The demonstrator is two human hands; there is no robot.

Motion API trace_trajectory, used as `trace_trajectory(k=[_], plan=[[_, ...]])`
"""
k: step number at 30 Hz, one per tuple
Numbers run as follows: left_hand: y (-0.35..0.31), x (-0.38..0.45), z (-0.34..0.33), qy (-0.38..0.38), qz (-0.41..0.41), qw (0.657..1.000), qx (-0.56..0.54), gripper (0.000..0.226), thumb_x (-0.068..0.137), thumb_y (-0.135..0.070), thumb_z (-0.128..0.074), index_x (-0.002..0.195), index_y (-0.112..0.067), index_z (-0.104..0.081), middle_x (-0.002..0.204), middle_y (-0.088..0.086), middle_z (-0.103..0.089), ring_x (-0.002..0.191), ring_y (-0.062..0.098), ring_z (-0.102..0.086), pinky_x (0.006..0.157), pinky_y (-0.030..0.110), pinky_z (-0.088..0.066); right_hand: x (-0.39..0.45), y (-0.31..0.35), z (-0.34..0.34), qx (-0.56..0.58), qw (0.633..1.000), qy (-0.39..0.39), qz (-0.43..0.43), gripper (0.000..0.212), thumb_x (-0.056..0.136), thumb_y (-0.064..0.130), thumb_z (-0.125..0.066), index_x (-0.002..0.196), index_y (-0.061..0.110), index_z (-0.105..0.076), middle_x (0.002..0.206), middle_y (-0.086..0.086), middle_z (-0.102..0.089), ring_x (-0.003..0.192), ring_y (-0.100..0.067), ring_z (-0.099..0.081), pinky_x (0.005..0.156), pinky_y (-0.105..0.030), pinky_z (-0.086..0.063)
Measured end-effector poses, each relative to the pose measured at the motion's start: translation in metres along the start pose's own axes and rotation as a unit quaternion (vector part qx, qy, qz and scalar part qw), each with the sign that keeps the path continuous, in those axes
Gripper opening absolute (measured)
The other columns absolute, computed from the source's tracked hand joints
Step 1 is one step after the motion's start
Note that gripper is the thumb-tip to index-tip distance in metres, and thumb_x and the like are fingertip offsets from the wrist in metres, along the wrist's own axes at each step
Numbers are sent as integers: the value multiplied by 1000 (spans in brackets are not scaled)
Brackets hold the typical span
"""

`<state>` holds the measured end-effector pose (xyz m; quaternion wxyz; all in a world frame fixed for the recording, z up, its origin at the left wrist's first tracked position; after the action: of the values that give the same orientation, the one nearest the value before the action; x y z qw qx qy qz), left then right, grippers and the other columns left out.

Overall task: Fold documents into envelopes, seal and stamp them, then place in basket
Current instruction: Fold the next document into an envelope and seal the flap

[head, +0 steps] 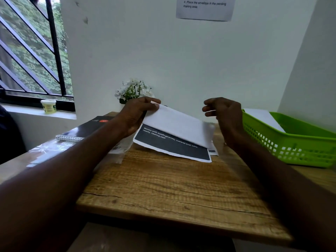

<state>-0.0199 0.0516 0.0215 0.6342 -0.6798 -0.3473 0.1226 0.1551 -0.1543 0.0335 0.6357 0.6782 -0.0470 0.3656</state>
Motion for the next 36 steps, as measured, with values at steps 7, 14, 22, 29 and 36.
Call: trace_trajectory(k=[7,14,22,29,36], plan=[[4,-7,-16,96,-34,992,69,13,90,-2,-71,97,-12,-75,103,11,-73,95,23,-70,88,39,-57,-21,4,-30,-235,945,156,164,21,88,48,-69,95,33,-81,91,20,-77,90,2,-70,88,-37,-56],[8,-13,-27,114,-44,986,110,16,88,-13,-76,103,-8,-77,103,12,-75,97,24,-69,84,38,-57,-26,9,-35,-192,952,138,195,12,92,32,-72,90,26,-83,82,14,-78,81,-1,-71,76,-35,-56],[-2,-10,-19,78,-55,991,98,11,86,-7,-74,78,-15,-73,88,1,-72,90,22,-63,78,33,-48,-20,12,-32,-171,965,101,171,10,86,39,-78,87,31,-84,80,16,-78,80,-1,-72,79,-38,-58],[-11,-5,-1,17,-57,997,56,17,80,-7,-70,68,-18,-70,77,2,-65,70,17,-59,61,26,-39,-8,6,-16,-117,986,59,106,13,77,39,-85,82,27,-83,79,12,-78,81,-7,-73,79,-33,-55],[-10,-2,7,-4,-40,999,17,6,75,-14,-69,70,-17,-68,79,5,-64,73,23,-62,64,28,-47,1,-6,-5,-51,999,7,18,13,78,30,-87,83,20,-83,83,5,-79,87,-12,-74,83,-29,-55]])
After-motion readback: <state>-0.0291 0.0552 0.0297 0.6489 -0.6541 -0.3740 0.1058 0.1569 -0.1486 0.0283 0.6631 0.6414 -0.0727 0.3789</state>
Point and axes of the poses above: each hand's wrist, its own x-axis towards the middle knuckle, its own z-axis out of the back of the hand, y = z × x, the point moved 3 cm from there along x, towards the middle knuckle
